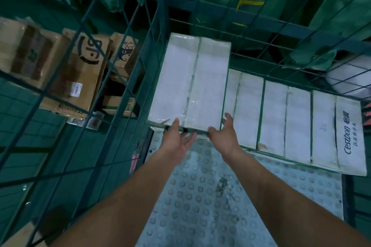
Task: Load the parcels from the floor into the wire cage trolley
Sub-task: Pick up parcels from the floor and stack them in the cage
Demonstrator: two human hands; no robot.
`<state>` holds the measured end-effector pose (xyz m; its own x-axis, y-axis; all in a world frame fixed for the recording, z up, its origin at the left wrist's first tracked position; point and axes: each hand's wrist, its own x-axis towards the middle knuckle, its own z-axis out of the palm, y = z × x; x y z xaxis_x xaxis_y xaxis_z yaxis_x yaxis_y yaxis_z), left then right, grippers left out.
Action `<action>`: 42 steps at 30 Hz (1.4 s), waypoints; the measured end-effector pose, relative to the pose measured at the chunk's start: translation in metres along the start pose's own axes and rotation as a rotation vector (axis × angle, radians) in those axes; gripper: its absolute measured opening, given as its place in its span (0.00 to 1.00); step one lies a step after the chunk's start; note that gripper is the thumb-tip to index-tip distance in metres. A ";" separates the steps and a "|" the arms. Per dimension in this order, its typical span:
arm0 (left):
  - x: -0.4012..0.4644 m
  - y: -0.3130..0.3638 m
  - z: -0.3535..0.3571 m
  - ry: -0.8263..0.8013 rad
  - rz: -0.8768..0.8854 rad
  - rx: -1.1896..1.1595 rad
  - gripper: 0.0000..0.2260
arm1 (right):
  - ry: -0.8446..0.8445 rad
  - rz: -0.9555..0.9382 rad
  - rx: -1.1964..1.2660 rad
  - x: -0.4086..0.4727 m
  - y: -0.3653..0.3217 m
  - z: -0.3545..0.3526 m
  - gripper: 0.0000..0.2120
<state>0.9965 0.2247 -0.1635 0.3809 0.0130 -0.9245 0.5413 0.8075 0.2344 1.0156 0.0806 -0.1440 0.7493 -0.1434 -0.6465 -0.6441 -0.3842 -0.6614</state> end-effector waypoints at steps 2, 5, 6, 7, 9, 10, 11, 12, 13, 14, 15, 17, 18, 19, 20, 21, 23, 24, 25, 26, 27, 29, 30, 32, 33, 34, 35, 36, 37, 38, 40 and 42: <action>0.007 0.017 0.007 -0.014 -0.001 0.084 0.23 | 0.017 -0.024 0.003 0.014 -0.005 0.003 0.31; 0.017 0.037 0.007 0.026 -0.013 0.230 0.21 | 0.015 0.001 0.059 0.028 -0.004 0.008 0.33; 0.020 0.041 0.004 0.040 -0.007 0.286 0.20 | 0.009 0.017 0.087 0.028 -0.003 0.009 0.33; 0.024 0.043 0.000 0.053 0.001 0.347 0.19 | 0.006 0.034 0.113 0.028 0.000 0.010 0.34; 0.028 0.044 -0.008 0.065 0.038 0.439 0.18 | 0.006 0.045 0.168 0.026 0.003 0.013 0.33; 0.030 0.045 -0.011 0.069 0.061 0.470 0.18 | 0.012 0.042 0.190 0.027 0.004 0.015 0.33; 0.032 0.045 -0.012 0.070 0.083 0.487 0.18 | 0.023 0.037 0.198 0.029 0.005 0.017 0.33; 0.033 0.045 -0.014 0.072 0.101 0.500 0.17 | 0.029 0.026 0.194 0.030 0.006 0.019 0.33; 0.034 0.045 -0.015 0.073 0.115 0.507 0.15 | 0.030 0.014 0.186 0.030 0.008 0.020 0.33; 0.035 0.044 -0.015 0.073 0.122 0.512 0.13 | 0.033 -0.003 0.174 0.029 0.011 0.021 0.32; 0.036 0.043 -0.015 0.072 0.127 0.509 0.11 | 0.033 -0.014 0.165 0.029 0.014 0.022 0.32; 0.037 0.041 -0.015 0.068 0.132 0.509 0.11 | 0.027 -0.017 0.150 0.028 0.018 0.022 0.32; 0.037 0.041 -0.014 0.063 0.132 0.510 0.12 | 0.025 -0.012 0.150 0.029 0.018 0.021 0.32; 0.038 0.041 -0.012 0.062 0.131 0.503 0.13 | 0.020 0.002 0.162 0.031 0.016 0.020 0.32; 0.036 0.040 -0.013 0.068 0.123 0.488 0.13 | 0.001 0.019 0.186 0.032 0.016 0.019 0.33; 0.034 0.038 -0.014 0.077 0.109 0.473 0.14 | -0.014 0.047 0.209 0.034 0.014 0.017 0.33; 0.028 0.031 -0.021 0.099 0.103 0.521 0.19 | -0.048 0.119 0.231 0.028 0.013 0.015 0.36; 0.021 0.026 -0.025 0.096 0.106 0.572 0.23 | -0.058 0.152 0.226 0.020 0.012 0.013 0.37; 0.010 0.023 -0.029 0.085 0.111 0.619 0.26 | -0.069 0.171 0.221 0.010 0.010 0.010 0.39; 0.001 0.019 -0.034 0.065 0.101 0.649 0.27 | -0.080 0.184 0.213 0.002 0.011 0.010 0.40; -0.014 0.016 -0.037 0.054 0.104 0.667 0.28 | -0.093 0.186 0.201 -0.012 0.008 0.005 0.41; -0.040 0.011 -0.042 0.051 0.129 0.674 0.28 | -0.120 0.185 0.197 -0.036 0.005 -0.002 0.40; -0.058 0.008 -0.044 0.053 0.153 0.677 0.27 | -0.146 0.165 0.199 -0.053 0.002 -0.008 0.39; -0.098 -0.002 -0.047 0.063 0.202 0.666 0.23 | -0.209 0.122 0.200 -0.091 -0.004 -0.021 0.36; -0.117 -0.009 -0.048 0.065 0.215 0.657 0.22 | -0.235 0.109 0.198 -0.110 -0.008 -0.027 0.35; -0.139 -0.016 -0.050 0.060 0.224 0.648 0.20 | -0.261 0.098 0.188 -0.129 -0.012 -0.033 0.33; -0.163 -0.022 -0.052 0.057 0.239 0.644 0.20 | -0.285 0.090 0.175 -0.151 -0.017 -0.041 0.31; -0.191 -0.030 -0.054 0.047 0.259 0.635 0.19 | -0.318 0.084 0.168 -0.175 -0.022 -0.051 0.29; -0.222 -0.041 -0.058 0.045 0.280 0.631 0.19 | -0.354 0.069 0.134 -0.202 -0.027 -0.063 0.27; -0.241 -0.050 -0.060 0.038 0.289 0.623 0.20 | -0.388 0.059 0.108 -0.220 -0.029 -0.069 0.24; -0.291 -0.074 -0.070 0.044 0.328 0.604 0.22 | -0.454 0.030 0.070 -0.269 -0.035 -0.090 0.18; -0.342 -0.100 -0.082 0.041 0.366 0.580 0.22 | -0.510 -0.005 0.039 -0.317 -0.037 -0.111 0.15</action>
<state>0.7506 0.1877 0.1046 0.5933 0.2564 -0.7630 0.7014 0.3003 0.6464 0.8191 0.0394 0.1271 0.5887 0.3252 -0.7400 -0.6533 -0.3477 -0.6725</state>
